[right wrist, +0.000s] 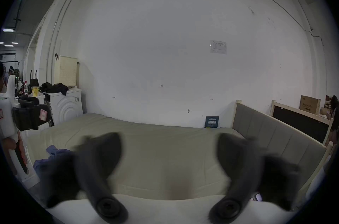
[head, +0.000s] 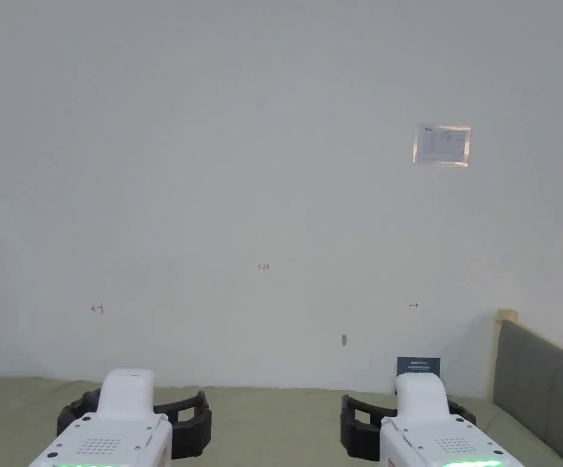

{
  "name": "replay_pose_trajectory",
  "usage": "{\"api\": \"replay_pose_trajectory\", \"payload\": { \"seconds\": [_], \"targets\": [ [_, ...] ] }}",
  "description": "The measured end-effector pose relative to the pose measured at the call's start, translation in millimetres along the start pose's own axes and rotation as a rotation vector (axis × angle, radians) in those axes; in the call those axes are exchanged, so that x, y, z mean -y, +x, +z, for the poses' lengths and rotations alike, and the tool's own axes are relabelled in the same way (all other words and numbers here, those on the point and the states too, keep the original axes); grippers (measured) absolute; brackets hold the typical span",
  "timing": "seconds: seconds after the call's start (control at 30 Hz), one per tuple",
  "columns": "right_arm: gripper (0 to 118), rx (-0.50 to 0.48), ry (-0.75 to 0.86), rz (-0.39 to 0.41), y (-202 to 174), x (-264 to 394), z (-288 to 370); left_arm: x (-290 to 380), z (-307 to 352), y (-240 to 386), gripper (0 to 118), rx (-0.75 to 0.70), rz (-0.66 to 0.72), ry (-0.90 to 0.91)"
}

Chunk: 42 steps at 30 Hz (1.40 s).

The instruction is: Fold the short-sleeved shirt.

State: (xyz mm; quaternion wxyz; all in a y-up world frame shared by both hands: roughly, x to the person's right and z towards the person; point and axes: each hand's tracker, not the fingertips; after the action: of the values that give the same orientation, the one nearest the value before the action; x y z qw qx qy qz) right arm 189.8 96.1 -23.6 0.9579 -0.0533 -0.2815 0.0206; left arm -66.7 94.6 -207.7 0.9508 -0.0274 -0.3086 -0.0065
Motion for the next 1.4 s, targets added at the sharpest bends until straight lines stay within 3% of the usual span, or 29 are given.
{"api": "replay_pose_trajectory", "payload": {
  "seconds": [0.03, 0.07, 0.1, 0.2, 0.3, 0.43, 0.57, 0.8, 0.9, 0.97, 1.2, 1.3, 1.33, 1.37, 1.4],
  "targets": [
    [14, -0.004, 0.004, 0.002, 0.2, 1.0, 0.1, 0.6, 2.2, 1.1, 64, 0.020, -0.015, 0.015],
    [0, 0.020, 0.001, 0.022, -1.8, 1.2, -0.6, 0.6, 4.4, 3.4, 0, 0.039, -0.036, 0.034],
    [0, 0.075, -0.002, 0.028, -1.9, 4.2, 0.8, -0.8, 2.2, 8.8, 0, -0.022, -0.084, 0.007],
    [0, 0.012, -0.006, 0.012, -1.1, 1.2, 7.9, -0.3, 4.9, 12.4, 0, 0.021, -0.064, 0.045],
    [0, 0.043, 0.003, 0.038, -3.2, 4.6, 5.2, 3.4, 6.1, 9.1, 0, 0.010, -0.058, 0.046],
    [0, 0.006, -0.001, 0.029, -17.5, 2.0, 2.1, 6.3, 17.0, -9.8, 0, -0.021, -0.038, 0.043],
    [0, -0.114, 0.017, 0.066, -67.5, 2.4, -4.9, 12.3, 35.4, -49.2, 0, -0.106, -0.027, 0.029],
    [0, -0.347, 0.013, 0.031, -172.6, 6.1, -0.2, 20.7, 81.4, -136.2, 0, -0.332, -0.035, 0.002],
    [0, -0.435, -0.029, 0.024, -210.2, 16.1, 4.7, 25.4, 87.5, -162.9, 0, -0.349, -0.027, -0.051],
    [0, -0.456, -0.041, 0.045, -224.3, 27.7, 1.6, 29.6, 74.9, -182.4, 0, -0.360, -0.031, -0.207],
    [0, -0.517, -0.145, 0.098, -244.2, 78.6, -10.5, 124.2, -33.4, -272.2, 0, -0.211, 0.255, -0.857],
    [0, -0.505, -0.201, 0.124, -242.9, 104.0, -28.6, 177.0, -67.9, -280.7, 0, -0.179, 0.227, -0.984],
    [0, -0.499, -0.224, 0.127, -242.0, 112.9, -36.6, 193.5, -80.0, -281.6, 5, -0.193, 0.208, -1.017],
    [0, -0.489, -0.252, 0.134, -241.2, 121.2, -44.8, 206.4, -89.8, -282.1, 24, -0.190, 0.196, -1.024],
    [0, -0.479, -0.274, 0.137, -240.0, 127.9, -52.3, 216.7, -98.3, -283.8, 65, -0.179, 0.197, -1.025]
  ]
}}
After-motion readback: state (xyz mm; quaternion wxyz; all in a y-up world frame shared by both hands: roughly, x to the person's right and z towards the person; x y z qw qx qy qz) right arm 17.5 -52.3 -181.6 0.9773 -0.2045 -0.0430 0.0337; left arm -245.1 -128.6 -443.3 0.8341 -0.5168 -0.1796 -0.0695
